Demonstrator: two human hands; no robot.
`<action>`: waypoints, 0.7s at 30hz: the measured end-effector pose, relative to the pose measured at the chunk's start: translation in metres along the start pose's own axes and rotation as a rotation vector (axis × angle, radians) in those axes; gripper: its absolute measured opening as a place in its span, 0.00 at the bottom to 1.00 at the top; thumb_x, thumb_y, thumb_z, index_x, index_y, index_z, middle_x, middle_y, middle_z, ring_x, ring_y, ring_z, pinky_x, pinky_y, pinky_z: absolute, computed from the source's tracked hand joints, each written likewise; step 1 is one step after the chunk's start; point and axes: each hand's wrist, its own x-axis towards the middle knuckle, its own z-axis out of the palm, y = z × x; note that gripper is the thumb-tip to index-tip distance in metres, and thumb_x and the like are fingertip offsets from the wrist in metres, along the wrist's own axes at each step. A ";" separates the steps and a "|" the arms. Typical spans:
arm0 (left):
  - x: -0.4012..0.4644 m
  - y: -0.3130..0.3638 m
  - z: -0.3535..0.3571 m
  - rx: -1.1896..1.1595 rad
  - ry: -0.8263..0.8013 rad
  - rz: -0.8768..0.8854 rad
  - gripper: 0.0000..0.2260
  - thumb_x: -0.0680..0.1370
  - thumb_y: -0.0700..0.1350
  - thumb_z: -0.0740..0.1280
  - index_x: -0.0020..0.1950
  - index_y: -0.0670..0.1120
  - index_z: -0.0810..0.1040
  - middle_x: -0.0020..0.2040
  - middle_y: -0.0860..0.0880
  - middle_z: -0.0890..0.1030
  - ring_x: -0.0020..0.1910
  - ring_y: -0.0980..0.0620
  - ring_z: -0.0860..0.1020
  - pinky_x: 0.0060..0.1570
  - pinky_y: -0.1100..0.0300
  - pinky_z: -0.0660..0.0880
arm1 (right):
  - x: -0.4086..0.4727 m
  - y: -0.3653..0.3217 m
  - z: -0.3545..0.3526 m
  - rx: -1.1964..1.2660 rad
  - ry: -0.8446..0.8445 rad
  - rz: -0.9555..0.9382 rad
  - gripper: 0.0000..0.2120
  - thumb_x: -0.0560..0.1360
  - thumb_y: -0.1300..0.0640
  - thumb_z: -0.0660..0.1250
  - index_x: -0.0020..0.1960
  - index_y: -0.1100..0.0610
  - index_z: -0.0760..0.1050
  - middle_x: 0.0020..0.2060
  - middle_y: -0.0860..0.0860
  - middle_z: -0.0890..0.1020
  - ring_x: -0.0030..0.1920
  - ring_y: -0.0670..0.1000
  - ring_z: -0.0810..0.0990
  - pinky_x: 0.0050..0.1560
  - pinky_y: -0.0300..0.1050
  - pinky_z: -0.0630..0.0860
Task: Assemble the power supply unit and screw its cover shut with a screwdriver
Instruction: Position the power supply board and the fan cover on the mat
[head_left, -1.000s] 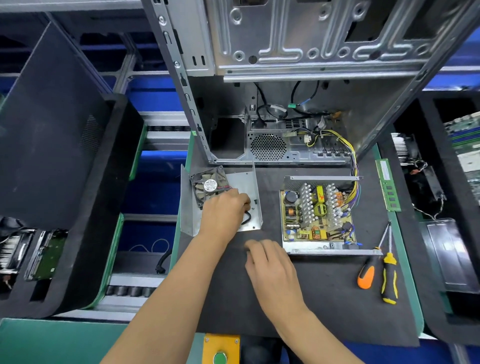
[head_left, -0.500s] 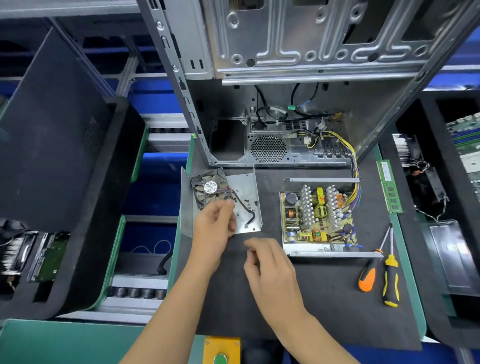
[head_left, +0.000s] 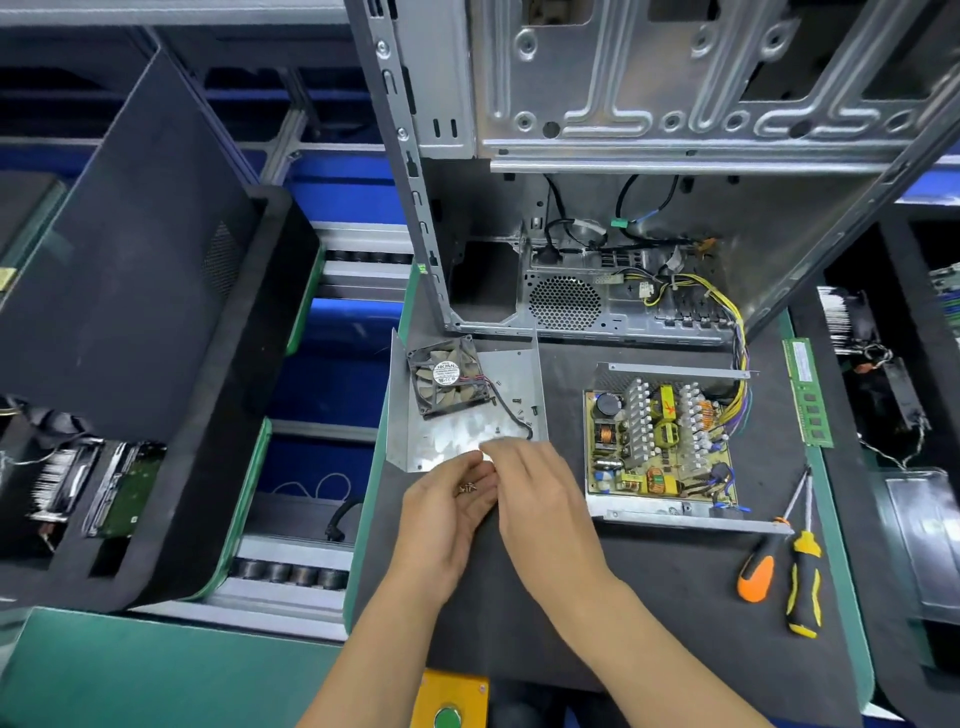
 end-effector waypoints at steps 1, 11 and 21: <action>-0.001 0.000 -0.003 0.050 -0.018 0.017 0.11 0.81 0.36 0.64 0.58 0.33 0.81 0.52 0.37 0.84 0.52 0.44 0.83 0.51 0.54 0.80 | 0.008 -0.003 0.003 -0.050 -0.054 0.017 0.23 0.67 0.72 0.69 0.61 0.62 0.78 0.56 0.56 0.80 0.52 0.58 0.79 0.51 0.54 0.79; -0.005 -0.003 -0.027 0.122 0.067 0.055 0.10 0.83 0.37 0.63 0.59 0.35 0.81 0.54 0.38 0.85 0.55 0.44 0.84 0.52 0.56 0.82 | 0.051 -0.009 0.034 -0.280 -0.268 0.080 0.27 0.77 0.64 0.60 0.75 0.58 0.60 0.78 0.57 0.55 0.72 0.61 0.60 0.71 0.52 0.60; -0.007 -0.001 -0.031 0.009 0.088 0.015 0.09 0.80 0.31 0.64 0.59 0.34 0.79 0.52 0.37 0.85 0.54 0.43 0.84 0.50 0.58 0.82 | -0.037 0.005 0.022 -0.066 -0.029 -0.090 0.18 0.73 0.69 0.62 0.61 0.60 0.79 0.57 0.53 0.79 0.53 0.55 0.78 0.55 0.48 0.77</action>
